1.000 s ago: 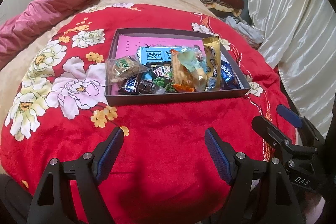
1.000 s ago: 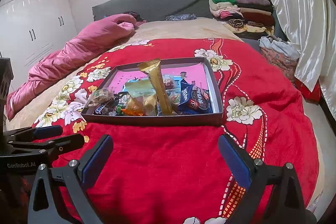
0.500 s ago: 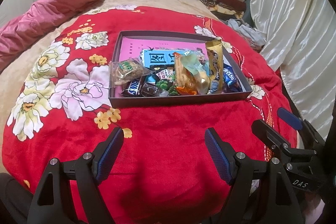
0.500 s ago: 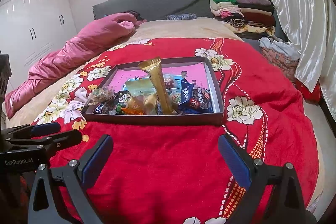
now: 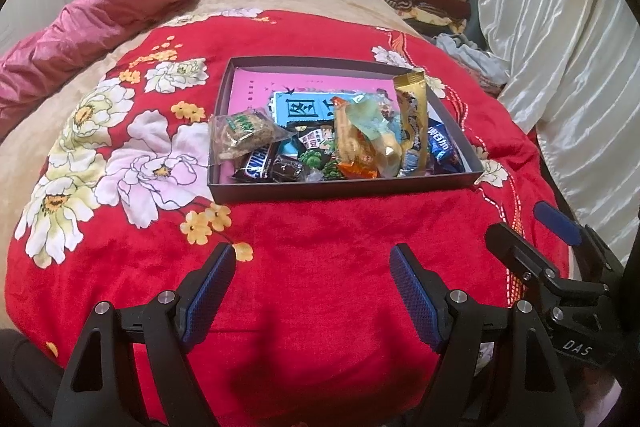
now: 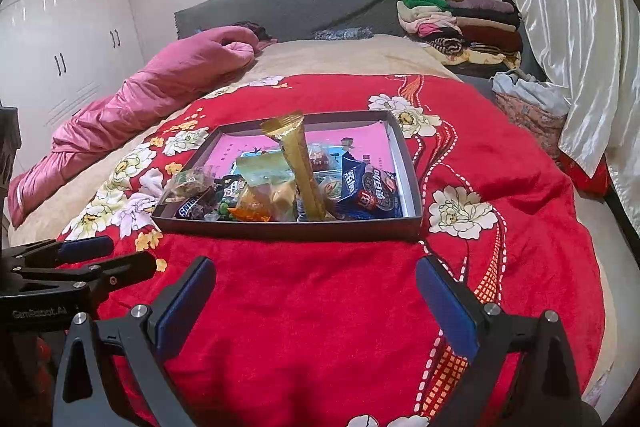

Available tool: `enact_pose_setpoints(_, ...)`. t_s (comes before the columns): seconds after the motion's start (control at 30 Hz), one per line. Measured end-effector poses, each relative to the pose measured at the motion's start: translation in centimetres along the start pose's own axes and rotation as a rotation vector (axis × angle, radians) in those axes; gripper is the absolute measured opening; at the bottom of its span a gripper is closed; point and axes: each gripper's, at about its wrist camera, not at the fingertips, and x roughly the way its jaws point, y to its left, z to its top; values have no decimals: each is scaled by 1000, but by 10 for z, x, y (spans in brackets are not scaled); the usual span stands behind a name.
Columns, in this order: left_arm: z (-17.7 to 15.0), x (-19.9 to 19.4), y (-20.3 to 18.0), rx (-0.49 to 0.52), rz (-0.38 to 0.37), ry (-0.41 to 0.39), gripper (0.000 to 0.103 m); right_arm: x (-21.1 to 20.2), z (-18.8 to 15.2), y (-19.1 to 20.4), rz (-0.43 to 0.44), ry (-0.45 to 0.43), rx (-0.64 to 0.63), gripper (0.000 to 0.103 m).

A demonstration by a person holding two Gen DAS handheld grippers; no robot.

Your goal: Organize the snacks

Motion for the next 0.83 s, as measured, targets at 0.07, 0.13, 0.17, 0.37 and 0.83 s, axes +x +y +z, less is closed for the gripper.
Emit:
enact_pose_setpoints(0.07,0,0,1,-1,6,0,81,0,0,0,0,0,0,101)
enact_pose_setpoints(0.13,0,0,1,-2,7,-2,81,0,0,0,-1,0,2,101)
enact_pose_setpoints(0.17,0,0,1,-2,9,-2,80,0,0,1,-1,0,2,101)
enact_pose_setpoints(0.37,0,2,3,0,23,5,80,0,1,1,-2,-1,0,101)
enact_pose_setpoints(0.83,14,7,32,-92,22,-64,80,-5,8,-11,-41,-51,19,102)
